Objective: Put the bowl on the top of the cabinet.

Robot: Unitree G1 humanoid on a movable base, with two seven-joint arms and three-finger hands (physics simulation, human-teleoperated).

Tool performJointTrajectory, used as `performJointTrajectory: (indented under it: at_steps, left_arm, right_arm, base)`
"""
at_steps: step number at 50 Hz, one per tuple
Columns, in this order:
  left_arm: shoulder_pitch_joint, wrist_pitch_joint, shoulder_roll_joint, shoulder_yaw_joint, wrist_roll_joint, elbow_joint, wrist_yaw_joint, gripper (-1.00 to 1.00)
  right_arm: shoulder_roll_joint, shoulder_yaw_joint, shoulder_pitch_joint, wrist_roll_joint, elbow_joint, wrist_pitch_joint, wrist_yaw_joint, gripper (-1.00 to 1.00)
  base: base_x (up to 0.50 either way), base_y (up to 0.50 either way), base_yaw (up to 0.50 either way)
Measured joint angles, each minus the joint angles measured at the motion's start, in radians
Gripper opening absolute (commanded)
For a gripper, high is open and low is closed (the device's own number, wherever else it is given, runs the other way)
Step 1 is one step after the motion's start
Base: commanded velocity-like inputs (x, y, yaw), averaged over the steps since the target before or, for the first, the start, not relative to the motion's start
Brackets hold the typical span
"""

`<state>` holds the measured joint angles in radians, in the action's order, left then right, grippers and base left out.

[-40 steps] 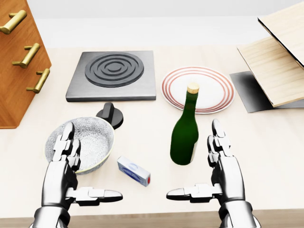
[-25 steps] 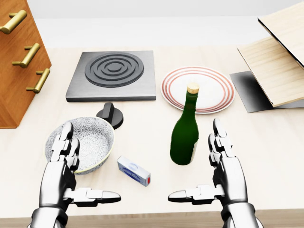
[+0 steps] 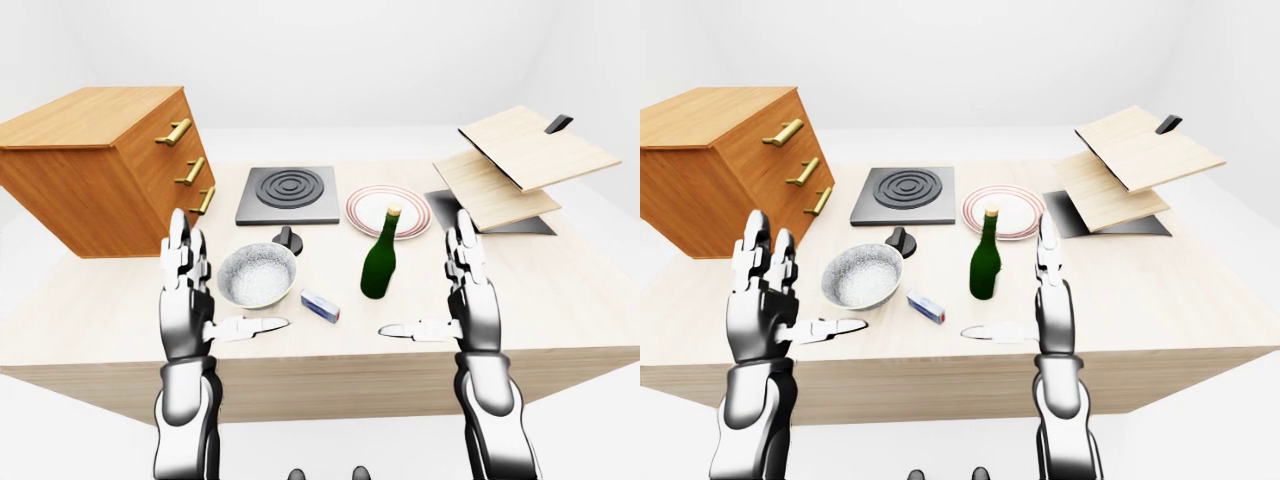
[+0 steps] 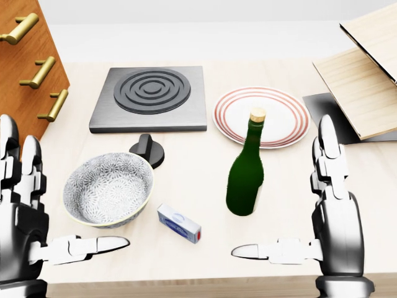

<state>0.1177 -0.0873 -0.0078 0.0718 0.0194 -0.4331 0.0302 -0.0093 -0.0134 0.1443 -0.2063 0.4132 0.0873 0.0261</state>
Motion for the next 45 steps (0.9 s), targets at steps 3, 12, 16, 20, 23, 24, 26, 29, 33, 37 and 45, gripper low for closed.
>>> performJointTrajectory:
  at_steps: [3,12,16,20,23,24,26,29,33,37,45]
  left_arm:
    - [0.008,0.000,-0.001,0.002,0.006,-0.030,0.004,1.00]
    - [0.018,0.000,-0.001,0.007,0.015,-0.078,0.011,1.00]
    - [0.017,0.000,0.000,0.010,0.018,-0.080,0.014,1.00]
    - [0.015,0.000,0.000,0.012,0.020,-0.075,0.017,1.00]
    - [0.013,0.000,0.001,0.014,0.021,-0.068,0.019,1.00]
    - [0.013,0.000,0.001,0.014,0.021,-0.066,0.019,1.00]
    - [0.013,0.000,0.001,0.015,0.022,-0.063,0.019,1.00]
    - [0.013,0.000,0.002,0.015,0.022,-0.058,0.020,1.00]
    - [0.014,0.000,0.002,0.014,0.023,-0.050,0.019,1.00]
    - [0.014,0.000,0.003,0.014,0.024,-0.043,0.019,1.00]
    - [0.014,0.000,0.003,0.012,0.024,-0.035,0.017,1.00]
  right_arm:
    - [0.001,0.001,0.005,-0.014,0.026,0.000,0.003,1.00]
    - [0.005,0.005,0.009,-0.038,0.073,0.000,0.005,1.00]
    - [0.006,0.004,0.009,-0.042,0.086,0.000,0.005,1.00]
    - [0.006,0.004,0.009,-0.045,0.095,0.000,0.004,1.00]
    - [0.006,0.004,0.009,-0.046,0.101,0.000,0.004,1.00]
    - [0.006,0.004,0.009,-0.047,0.103,0.000,0.004,1.00]
    - [0.006,0.004,0.009,-0.047,0.105,0.000,0.003,1.00]
    - [0.006,0.005,0.011,-0.048,0.108,0.000,0.002,1.00]
    - [0.006,0.006,0.012,-0.049,0.109,0.000,0.001,1.00]
    - [0.006,0.007,0.014,-0.049,0.111,0.000,-0.001,1.00]
    - [0.006,0.010,0.014,-0.049,0.114,0.000,-0.004,1.00]
  base:
    - [0.00,0.50,0.00]
    - [0.00,0.50,0.00]
    - [0.00,0.50,0.00]
    - [0.00,0.50,0.00]
    - [0.00,0.50,0.00]
    - [0.00,0.50,0.00]
    - [0.00,0.50,0.00]
    - [0.00,0.50,0.00]
    - [0.00,0.50,0.00]
    - [0.00,0.50,0.00]
    - [0.00,0.50,0.00]
